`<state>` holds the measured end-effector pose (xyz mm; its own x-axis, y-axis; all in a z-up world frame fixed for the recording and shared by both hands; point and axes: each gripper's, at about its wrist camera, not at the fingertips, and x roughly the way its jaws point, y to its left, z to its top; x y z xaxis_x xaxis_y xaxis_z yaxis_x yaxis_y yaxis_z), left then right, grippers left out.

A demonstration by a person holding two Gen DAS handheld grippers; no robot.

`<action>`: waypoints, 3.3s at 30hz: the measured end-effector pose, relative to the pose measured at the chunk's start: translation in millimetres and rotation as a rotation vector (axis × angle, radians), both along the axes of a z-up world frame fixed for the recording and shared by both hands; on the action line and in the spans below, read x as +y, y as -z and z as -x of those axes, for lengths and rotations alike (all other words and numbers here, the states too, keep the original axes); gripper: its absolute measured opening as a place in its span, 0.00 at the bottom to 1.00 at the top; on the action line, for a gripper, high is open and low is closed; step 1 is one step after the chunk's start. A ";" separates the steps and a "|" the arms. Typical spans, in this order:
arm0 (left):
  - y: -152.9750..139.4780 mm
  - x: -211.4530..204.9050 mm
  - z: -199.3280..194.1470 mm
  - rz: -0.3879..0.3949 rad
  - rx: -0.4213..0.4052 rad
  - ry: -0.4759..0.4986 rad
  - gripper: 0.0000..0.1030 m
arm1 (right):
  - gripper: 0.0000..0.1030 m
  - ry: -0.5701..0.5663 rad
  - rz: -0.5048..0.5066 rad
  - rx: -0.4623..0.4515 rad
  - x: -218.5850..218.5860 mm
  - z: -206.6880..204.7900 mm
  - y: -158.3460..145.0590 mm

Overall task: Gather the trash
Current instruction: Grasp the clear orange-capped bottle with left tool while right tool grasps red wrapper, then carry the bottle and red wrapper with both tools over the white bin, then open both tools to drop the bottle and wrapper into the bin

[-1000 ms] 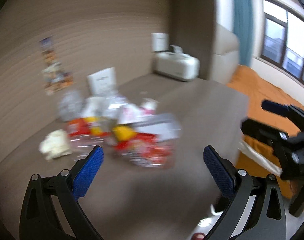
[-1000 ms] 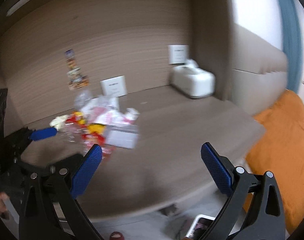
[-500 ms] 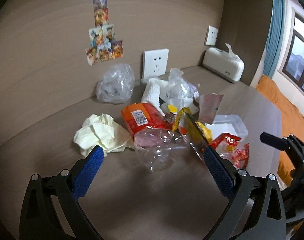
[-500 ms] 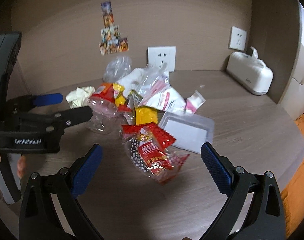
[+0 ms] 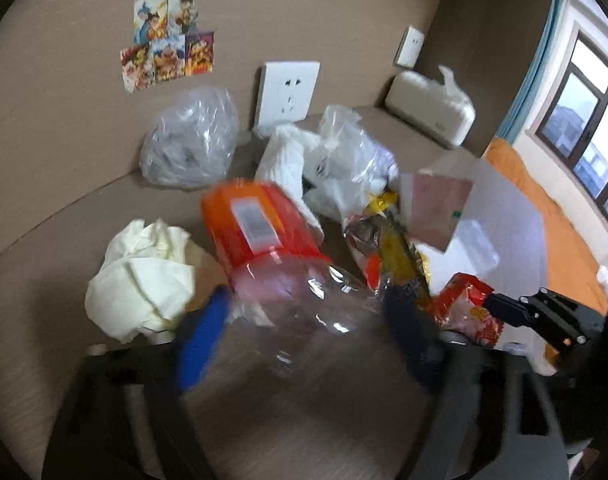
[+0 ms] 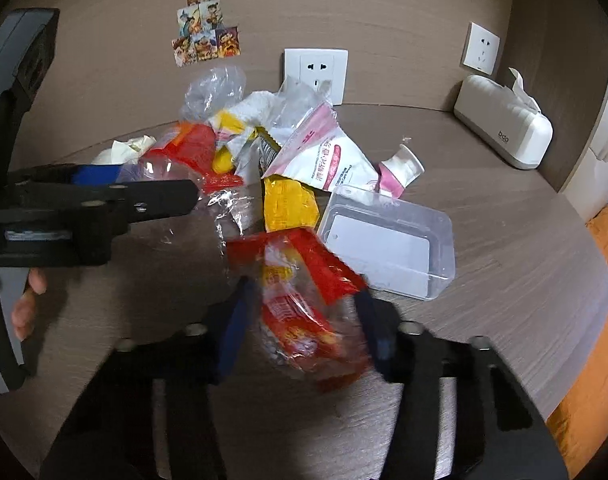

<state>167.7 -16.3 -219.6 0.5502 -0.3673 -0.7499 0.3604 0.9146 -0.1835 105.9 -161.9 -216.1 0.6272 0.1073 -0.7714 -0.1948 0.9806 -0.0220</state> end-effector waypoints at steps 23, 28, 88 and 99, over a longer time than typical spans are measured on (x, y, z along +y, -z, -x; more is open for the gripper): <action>-80.3 5.1 71.5 -0.109 -0.165 0.018 0.62 | 0.22 0.020 -0.150 -0.135 -33.5 39.2 -82.0; -93.5 -11.9 92.2 -0.096 -0.174 0.035 0.62 | 0.22 0.025 -0.164 -0.173 -50.0 58.2 -101.2; 426.6 -487.9 201.6 -0.327 0.272 0.922 0.96 | 0.96 0.640 -0.261 0.397 -403.1 196.6 408.0; 383.0 -472.8 185.0 -0.314 0.261 0.837 0.96 | 0.96 0.673 -0.251 0.373 -411.8 200.8 354.0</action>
<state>-17.3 -489.1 -602.6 -0.0027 -0.3274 -0.9449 0.9073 0.3965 -0.1400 -94.9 -573.7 -570.0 0.3248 -0.0034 -0.9458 0.4876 0.8574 0.1644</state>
